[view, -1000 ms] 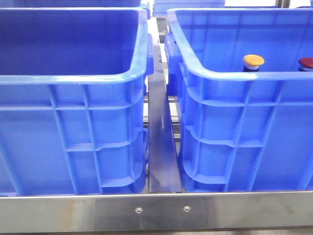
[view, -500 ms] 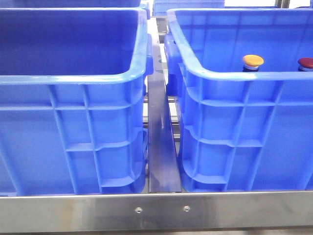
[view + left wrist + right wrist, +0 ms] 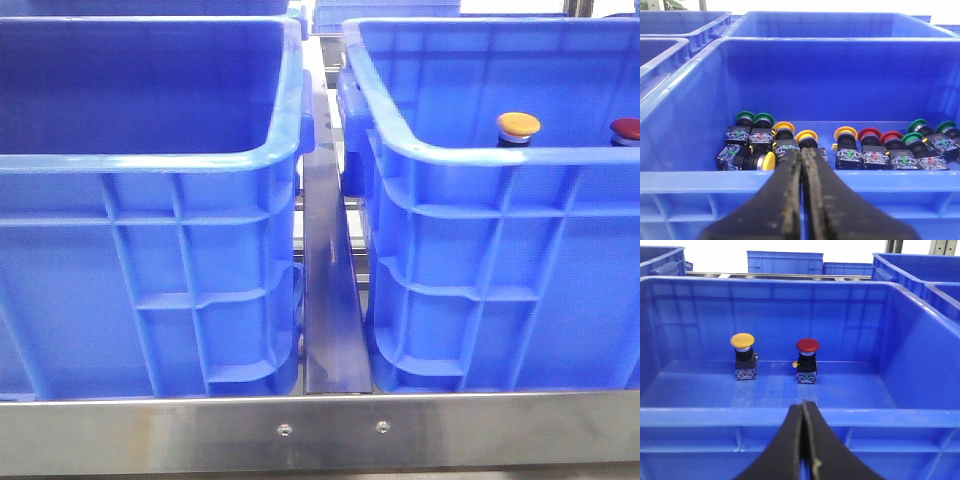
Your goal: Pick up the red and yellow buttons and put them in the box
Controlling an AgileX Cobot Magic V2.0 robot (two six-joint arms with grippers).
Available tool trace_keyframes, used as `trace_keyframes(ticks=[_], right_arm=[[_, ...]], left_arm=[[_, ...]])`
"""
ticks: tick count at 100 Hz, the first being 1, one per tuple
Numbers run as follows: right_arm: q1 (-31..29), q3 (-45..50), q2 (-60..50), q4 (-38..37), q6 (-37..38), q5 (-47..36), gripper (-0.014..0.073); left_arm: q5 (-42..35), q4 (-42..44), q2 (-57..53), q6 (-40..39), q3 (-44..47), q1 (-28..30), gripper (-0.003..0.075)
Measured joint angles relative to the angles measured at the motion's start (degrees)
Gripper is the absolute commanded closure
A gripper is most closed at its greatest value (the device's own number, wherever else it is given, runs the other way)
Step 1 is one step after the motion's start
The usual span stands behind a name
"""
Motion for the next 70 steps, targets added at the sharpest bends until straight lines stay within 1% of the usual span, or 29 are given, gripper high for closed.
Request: trace_keyframes(ticks=[70], right_arm=[[0.0, 0.0, 0.0, -0.4, 0.6, 1.0, 0.0687]], left_arm=[[0.0, 0.1, 0.0, 0.0, 0.0, 0.0, 0.0741]])
